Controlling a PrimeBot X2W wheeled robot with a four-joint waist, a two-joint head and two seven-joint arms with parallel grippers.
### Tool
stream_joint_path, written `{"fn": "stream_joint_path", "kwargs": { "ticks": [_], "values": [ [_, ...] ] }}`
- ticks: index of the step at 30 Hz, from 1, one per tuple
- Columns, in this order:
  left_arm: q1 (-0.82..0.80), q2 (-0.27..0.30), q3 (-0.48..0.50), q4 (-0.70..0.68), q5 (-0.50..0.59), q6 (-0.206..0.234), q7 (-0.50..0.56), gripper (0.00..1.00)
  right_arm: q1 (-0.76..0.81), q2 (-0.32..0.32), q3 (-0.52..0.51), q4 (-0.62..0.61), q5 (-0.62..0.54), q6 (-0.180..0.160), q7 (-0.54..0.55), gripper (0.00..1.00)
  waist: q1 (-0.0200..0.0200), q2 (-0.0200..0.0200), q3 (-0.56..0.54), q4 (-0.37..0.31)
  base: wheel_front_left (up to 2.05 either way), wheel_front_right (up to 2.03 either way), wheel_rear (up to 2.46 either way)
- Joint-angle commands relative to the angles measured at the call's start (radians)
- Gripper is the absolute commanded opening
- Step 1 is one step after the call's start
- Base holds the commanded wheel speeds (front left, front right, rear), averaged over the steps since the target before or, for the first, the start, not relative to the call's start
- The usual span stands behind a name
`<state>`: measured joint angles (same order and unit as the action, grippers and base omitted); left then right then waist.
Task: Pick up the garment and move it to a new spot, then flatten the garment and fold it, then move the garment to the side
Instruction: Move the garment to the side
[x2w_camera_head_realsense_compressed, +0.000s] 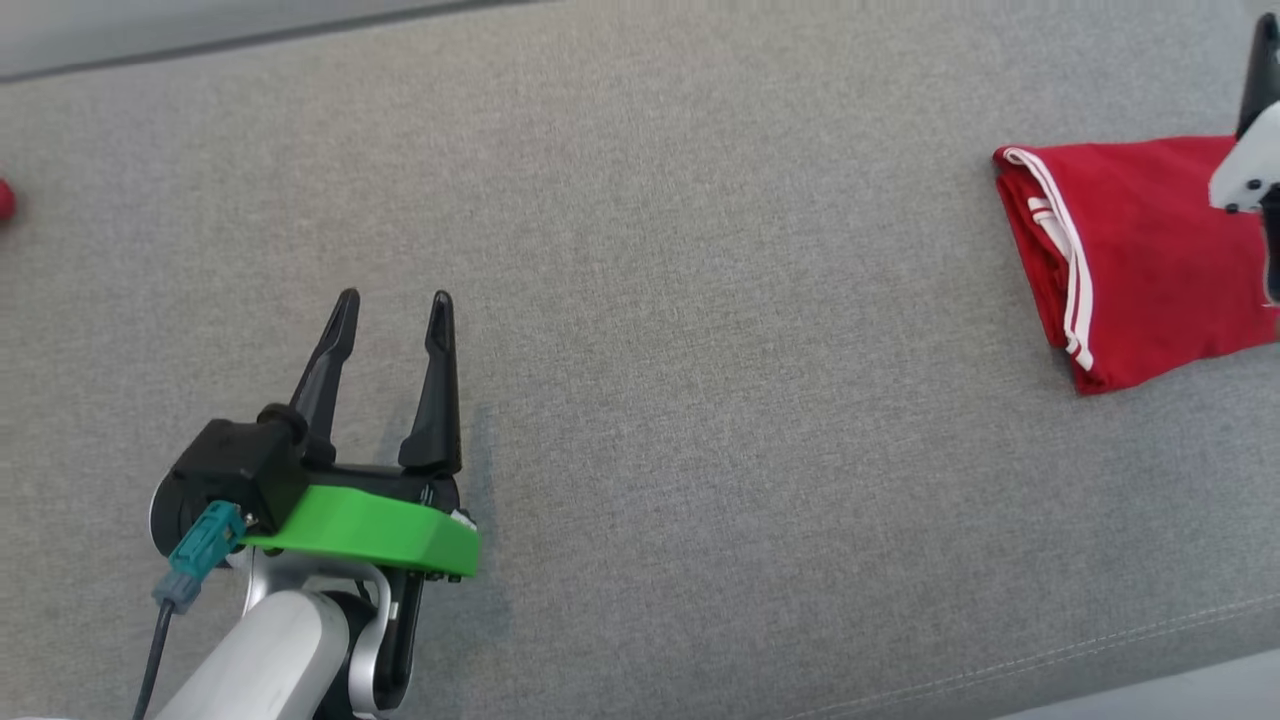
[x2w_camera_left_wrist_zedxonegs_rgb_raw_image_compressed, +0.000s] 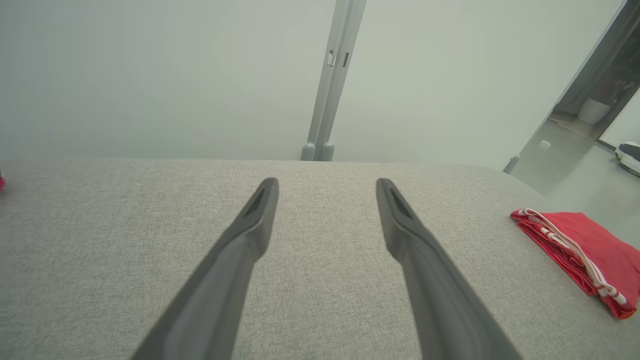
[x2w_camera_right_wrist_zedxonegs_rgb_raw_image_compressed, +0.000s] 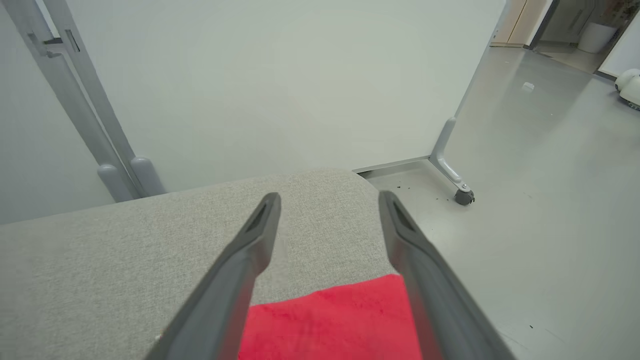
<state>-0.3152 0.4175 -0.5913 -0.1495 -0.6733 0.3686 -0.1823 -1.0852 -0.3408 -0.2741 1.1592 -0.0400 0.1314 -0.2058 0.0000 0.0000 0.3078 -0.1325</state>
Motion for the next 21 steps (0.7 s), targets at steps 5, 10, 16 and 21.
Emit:
{"fn": "stream_joint_path", "kwargs": {
  "ticks": [5, 10, 16, 21],
  "values": [
    [0.042, -0.015, 0.016, 0.050, -0.027, -0.007, -0.027, 1.00, 0.042, 0.039, 0.092, -0.041, 0.061, -0.001, -0.028, 1.00, 0.0000, 0.0000, -0.105, 0.020, 0.00, 0.00, 0.00],
    [0.085, -0.032, 0.034, 0.093, -0.055, -0.016, -0.050, 1.00, 0.116, 0.069, 0.190, -0.105, 0.130, -0.001, -0.035, 1.00, 0.0000, 0.0000, -0.177, 0.039, 0.00, 0.00, 0.00],
    [0.141, -0.041, 0.068, 0.139, -0.080, -0.031, -0.069, 1.00, 0.251, 0.091, 0.277, -0.227, 0.224, -0.001, -0.025, 1.00, 0.0000, 0.0000, -0.252, 0.066, 0.00, 0.00, 0.00],
    [0.195, -0.047, 0.104, 0.165, -0.093, -0.045, -0.078, 1.00, 0.398, 0.124, 0.309, -0.364, 0.294, -0.002, 0.003, 1.00, 0.0000, 0.0000, -0.300, 0.080, 0.00, 0.00, 0.00]
  ]
}}
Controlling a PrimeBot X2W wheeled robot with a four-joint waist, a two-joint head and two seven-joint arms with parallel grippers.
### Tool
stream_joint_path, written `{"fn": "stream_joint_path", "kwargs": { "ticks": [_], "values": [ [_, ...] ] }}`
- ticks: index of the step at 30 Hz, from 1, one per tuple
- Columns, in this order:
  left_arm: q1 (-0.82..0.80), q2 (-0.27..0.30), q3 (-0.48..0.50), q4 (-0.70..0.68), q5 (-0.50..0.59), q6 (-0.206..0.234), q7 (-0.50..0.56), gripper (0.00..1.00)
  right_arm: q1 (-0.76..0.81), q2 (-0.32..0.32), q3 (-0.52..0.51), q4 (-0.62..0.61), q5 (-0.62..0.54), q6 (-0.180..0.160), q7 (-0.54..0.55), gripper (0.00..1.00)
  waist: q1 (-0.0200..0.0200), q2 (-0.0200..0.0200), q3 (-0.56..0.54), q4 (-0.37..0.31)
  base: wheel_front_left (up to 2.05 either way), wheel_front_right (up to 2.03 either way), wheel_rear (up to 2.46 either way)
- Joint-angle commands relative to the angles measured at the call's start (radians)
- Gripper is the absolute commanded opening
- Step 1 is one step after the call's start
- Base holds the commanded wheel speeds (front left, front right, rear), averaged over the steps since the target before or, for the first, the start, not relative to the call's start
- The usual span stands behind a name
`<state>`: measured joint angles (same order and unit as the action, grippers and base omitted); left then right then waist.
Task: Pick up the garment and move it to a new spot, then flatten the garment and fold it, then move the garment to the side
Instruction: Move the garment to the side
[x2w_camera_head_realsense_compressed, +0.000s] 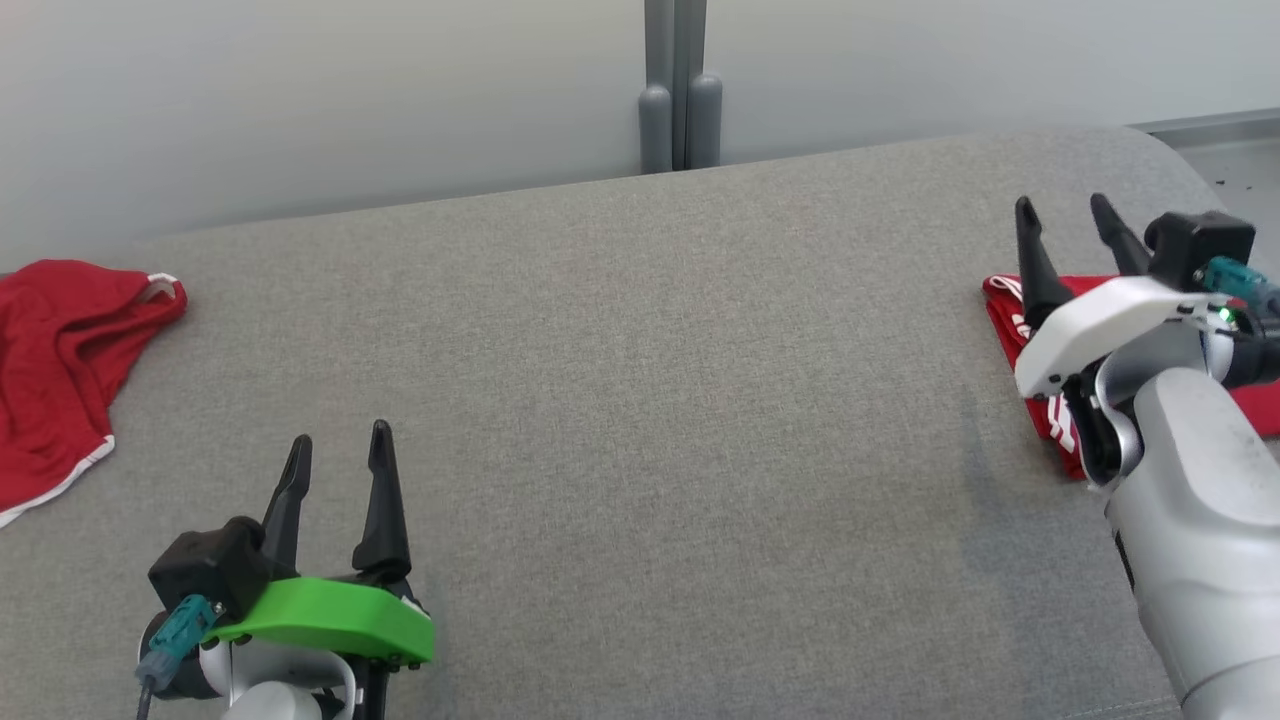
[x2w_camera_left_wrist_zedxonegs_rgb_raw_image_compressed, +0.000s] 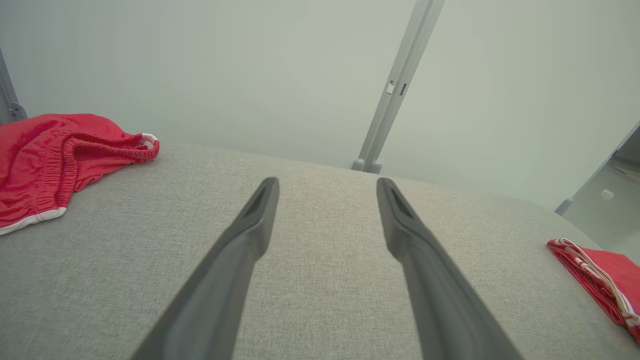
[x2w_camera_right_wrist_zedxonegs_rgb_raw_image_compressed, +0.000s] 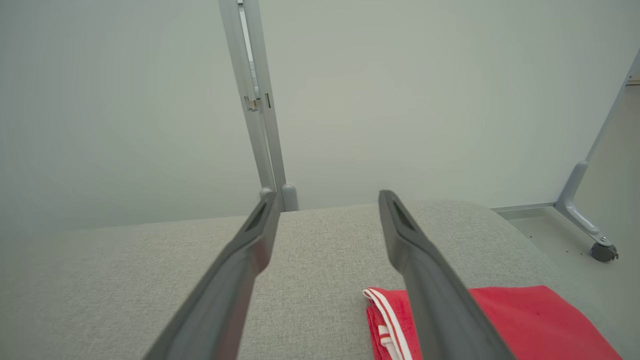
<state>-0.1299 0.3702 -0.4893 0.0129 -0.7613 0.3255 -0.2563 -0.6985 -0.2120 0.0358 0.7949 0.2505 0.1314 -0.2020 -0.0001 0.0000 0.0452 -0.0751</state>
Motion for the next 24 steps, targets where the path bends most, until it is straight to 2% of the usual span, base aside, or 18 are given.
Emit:
{"fn": "stream_joint_path", "kwargs": {
  "ticks": [1, 8, 16, 22, 24],
  "values": [
    [0.020, 0.000, 0.009, 0.006, -0.004, -0.005, -0.005, 1.00, 0.042, -0.002, 0.004, -0.031, 0.011, -0.001, 0.005, 1.00, 0.0001, 0.0000, -0.043, 0.025, 0.00, 0.00, 0.00],
    [0.072, -0.001, 0.045, 0.018, 0.013, -0.010, -0.010, 1.00, 0.237, 0.063, -0.008, -0.279, -0.002, -0.001, 0.047, 1.00, 0.0001, 0.0000, -0.058, 0.027, 0.00, 0.00, 0.00],
    [0.112, -0.017, 0.059, 0.028, 0.034, -0.020, -0.009, 1.00, 0.436, 0.141, -0.058, -0.545, -0.068, -0.001, 0.112, 1.00, 0.0001, 0.0000, -0.064, 0.035, 0.00, 0.00, 0.00],
    [0.144, -0.023, 0.071, 0.039, 0.057, -0.016, -0.009, 1.00, 0.538, 0.158, -0.081, -0.656, -0.081, -0.001, 0.136, 1.00, 0.0001, 0.0000, -0.068, 0.042, 0.00, 0.00, 0.00],
    [0.159, -0.031, 0.079, 0.040, 0.056, -0.019, -0.009, 1.00, 0.568, 0.160, -0.078, -0.684, -0.051, -0.001, 0.141, 1.00, 0.0001, 0.0000, -0.069, 0.045, 0.00, 0.00, 0.00]
  ]
}}
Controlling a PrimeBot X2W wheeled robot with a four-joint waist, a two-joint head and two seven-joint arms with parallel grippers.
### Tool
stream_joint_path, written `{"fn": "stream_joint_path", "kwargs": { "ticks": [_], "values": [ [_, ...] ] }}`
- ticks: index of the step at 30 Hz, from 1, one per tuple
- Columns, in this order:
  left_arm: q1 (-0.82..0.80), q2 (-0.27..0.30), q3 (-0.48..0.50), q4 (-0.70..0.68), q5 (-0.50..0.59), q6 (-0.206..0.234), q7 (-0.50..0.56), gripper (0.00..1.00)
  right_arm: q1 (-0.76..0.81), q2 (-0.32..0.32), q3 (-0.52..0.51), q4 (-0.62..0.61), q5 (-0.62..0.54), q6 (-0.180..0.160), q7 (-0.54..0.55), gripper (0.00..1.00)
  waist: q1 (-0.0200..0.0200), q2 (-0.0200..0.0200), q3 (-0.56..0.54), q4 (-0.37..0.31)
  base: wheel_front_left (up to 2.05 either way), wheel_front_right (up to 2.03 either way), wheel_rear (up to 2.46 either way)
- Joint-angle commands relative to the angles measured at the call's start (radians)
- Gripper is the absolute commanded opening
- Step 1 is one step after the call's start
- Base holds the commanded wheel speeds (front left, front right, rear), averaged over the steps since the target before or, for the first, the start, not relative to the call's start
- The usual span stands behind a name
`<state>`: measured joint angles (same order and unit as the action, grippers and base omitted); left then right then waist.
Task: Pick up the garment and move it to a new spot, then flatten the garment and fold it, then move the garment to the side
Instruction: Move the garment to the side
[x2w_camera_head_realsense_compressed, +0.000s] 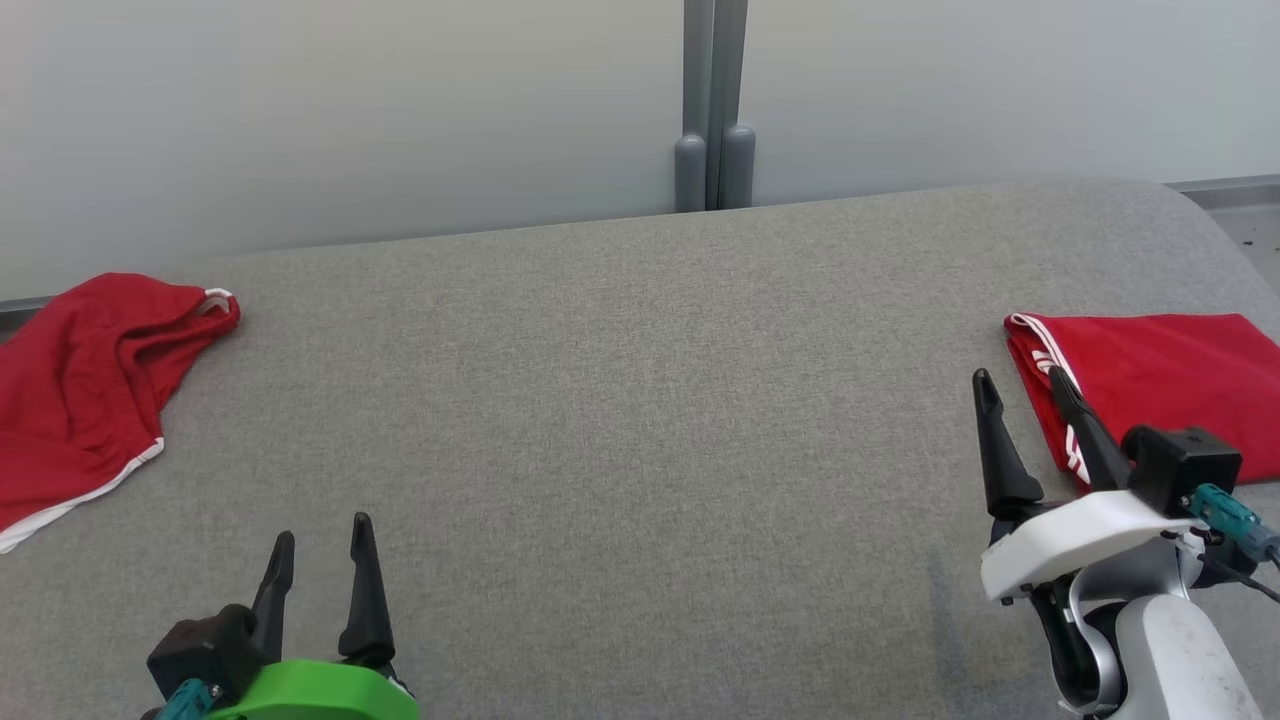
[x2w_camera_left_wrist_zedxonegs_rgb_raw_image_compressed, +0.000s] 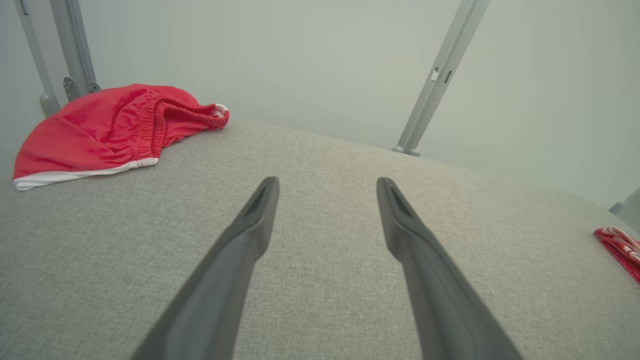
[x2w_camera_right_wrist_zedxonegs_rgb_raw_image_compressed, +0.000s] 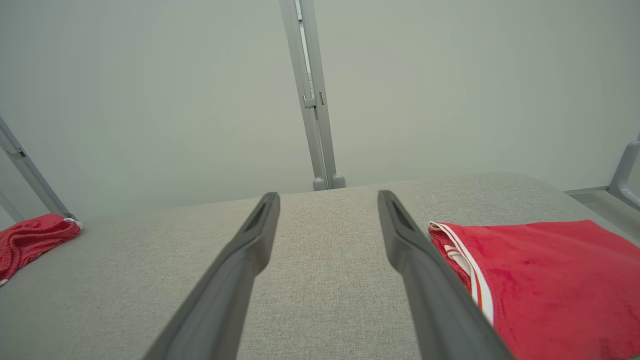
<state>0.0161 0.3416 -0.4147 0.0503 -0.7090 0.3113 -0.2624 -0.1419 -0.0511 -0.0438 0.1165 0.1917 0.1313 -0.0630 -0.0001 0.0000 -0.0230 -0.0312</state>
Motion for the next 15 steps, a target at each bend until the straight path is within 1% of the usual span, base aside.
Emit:
{"fn": "stream_joint_path", "kwargs": {
  "ticks": [1, 5, 8, 15],
  "values": [
    [0.019, -0.003, 0.011, 0.002, 0.008, -0.007, -0.003, 1.00, 0.024, -0.001, 0.004, -0.017, 0.021, -0.001, 0.001, 1.00, 0.0001, 0.0000, 0.000, 0.002, 0.00, 0.00, 0.00],
    [0.045, -0.024, 0.033, -0.006, 0.017, -0.008, -0.003, 1.00, 0.061, -0.001, 0.024, -0.046, 0.040, -0.001, -0.004, 1.00, 0.0001, 0.0000, -0.002, 0.003, 0.00, 0.00, 0.00],
    [0.058, -0.028, 0.045, -0.006, 0.034, -0.014, -0.003, 1.00, 0.080, -0.001, 0.037, -0.064, 0.035, -0.001, -0.005, 1.00, 0.0001, 0.0000, -0.003, 0.006, 0.00, 0.00, 0.00],
    [0.051, -0.034, 0.042, 0.006, 0.061, -0.044, -0.003, 1.00, 0.121, -0.001, 0.052, -0.091, 0.046, -0.001, 0.004, 1.00, 0.0001, 0.0000, -0.006, 0.020, 0.00, 0.00, 0.00]
  ]
}}
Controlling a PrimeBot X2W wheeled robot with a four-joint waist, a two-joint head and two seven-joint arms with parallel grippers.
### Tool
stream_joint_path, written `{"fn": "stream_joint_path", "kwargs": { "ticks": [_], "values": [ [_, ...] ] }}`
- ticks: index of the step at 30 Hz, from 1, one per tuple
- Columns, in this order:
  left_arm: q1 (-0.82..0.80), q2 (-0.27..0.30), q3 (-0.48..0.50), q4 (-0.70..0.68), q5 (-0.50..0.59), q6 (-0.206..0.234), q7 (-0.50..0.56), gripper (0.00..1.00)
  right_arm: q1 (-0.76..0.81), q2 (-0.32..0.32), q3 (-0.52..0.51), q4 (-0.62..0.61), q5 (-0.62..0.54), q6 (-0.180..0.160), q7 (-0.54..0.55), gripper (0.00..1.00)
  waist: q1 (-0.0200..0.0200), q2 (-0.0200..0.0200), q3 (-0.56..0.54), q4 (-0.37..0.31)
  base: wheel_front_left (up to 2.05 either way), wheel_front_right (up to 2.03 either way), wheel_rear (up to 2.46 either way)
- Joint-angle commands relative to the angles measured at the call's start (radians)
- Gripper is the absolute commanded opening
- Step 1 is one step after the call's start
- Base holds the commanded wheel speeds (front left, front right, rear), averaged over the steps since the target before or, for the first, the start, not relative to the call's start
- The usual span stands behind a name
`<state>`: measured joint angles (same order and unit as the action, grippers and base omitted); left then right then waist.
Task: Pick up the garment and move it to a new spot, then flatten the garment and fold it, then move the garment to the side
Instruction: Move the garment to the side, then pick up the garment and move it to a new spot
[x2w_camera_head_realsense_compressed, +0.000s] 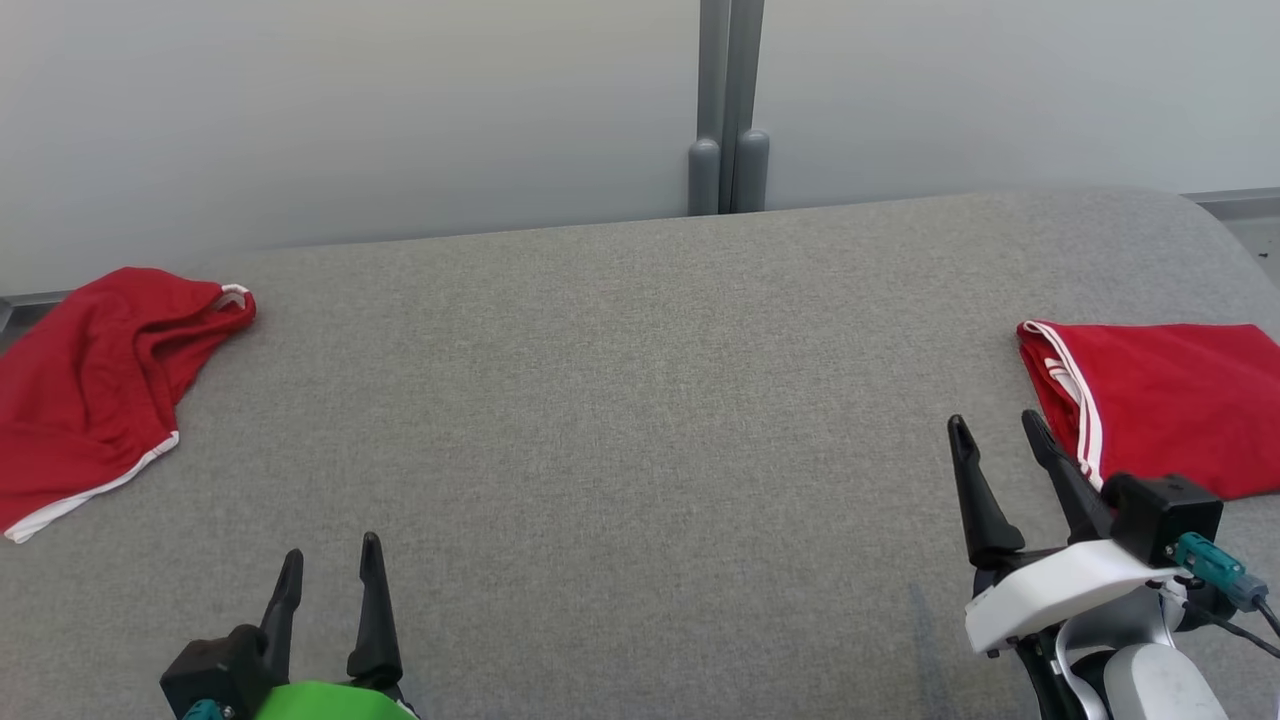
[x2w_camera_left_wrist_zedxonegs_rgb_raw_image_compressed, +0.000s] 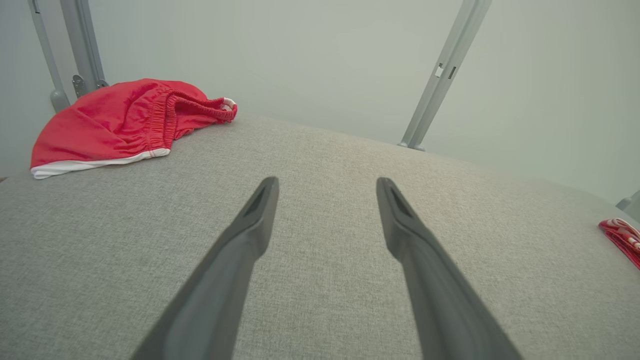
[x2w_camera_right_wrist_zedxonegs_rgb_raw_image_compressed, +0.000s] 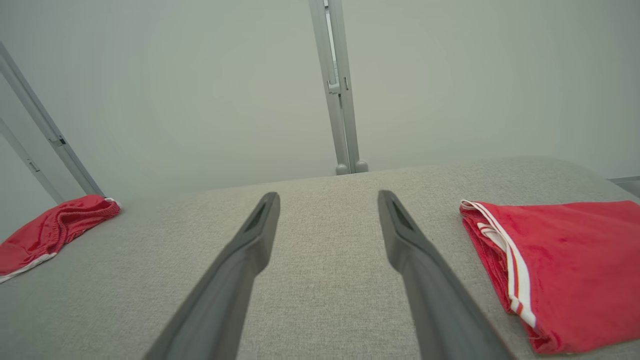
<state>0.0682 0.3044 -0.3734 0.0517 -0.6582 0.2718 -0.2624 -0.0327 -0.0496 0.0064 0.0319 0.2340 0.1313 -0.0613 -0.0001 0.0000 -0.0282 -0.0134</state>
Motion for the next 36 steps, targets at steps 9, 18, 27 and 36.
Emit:
{"fn": "stream_joint_path", "kwargs": {
  "ticks": [9, 18, 27, 36],
  "values": [
    [-0.027, 0.005, 0.006, 0.037, 0.028, -0.024, -0.003, 1.00, 0.031, -0.002, 0.016, -0.017, 0.024, -0.001, 0.001, 1.00, 0.0001, 0.0000, -0.004, 0.000, 0.00, 0.00, 0.00],
    [-0.031, -0.011, 0.014, 0.040, 0.037, -0.030, -0.003, 1.00, 0.033, -0.002, 0.023, -0.019, 0.027, -0.001, 0.006, 1.00, 0.0001, 0.0000, -0.001, 0.001, 0.00, 0.00, 0.00],
    [-0.027, -0.016, 0.022, 0.043, 0.046, -0.034, -0.003, 1.00, 0.033, -0.002, 0.020, -0.022, 0.025, -0.001, 0.009, 1.00, 0.0001, 0.0000, 0.000, 0.005, 0.00, 0.00, 0.00],
    [-0.037, -0.006, 0.014, 0.047, 0.053, -0.042, 0.002, 1.00, 0.041, -0.002, 0.009, -0.031, 0.014, -0.001, 0.015, 1.00, 0.0001, 0.0000, 0.001, 0.036, 0.00, 0.00, 0.00]
  ]
}}
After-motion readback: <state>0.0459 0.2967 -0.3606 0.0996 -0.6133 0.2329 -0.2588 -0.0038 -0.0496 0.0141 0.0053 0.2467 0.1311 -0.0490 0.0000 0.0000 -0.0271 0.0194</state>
